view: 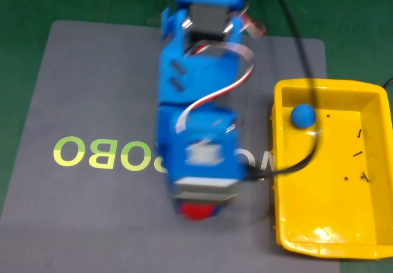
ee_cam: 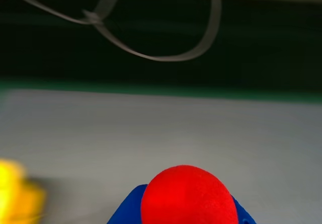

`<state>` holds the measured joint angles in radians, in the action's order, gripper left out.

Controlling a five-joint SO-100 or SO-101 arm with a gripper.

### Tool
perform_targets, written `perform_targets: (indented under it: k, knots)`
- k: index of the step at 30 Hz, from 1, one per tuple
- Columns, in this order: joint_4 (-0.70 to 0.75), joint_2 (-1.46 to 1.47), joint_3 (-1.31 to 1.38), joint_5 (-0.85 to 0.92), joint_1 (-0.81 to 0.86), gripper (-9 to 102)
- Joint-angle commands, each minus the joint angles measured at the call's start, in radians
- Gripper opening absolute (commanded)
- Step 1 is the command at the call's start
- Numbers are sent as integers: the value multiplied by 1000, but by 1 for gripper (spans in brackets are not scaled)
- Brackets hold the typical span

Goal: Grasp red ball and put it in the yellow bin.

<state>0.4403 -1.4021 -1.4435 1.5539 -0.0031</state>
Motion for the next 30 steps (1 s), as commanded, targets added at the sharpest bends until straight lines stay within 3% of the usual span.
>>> perform_targets:
  k: [1, 11, 21, 26, 30]
  knots:
    - [-6, -213, -91, -12, -98, 0]
    - [26, -431, -330, -31, -391, 0]
    - [18, -440, -396, -20, -466, 1]
    - [18, -434, -396, -23, -456, 31]
    - [5, -431, -396, -25, -451, 34]
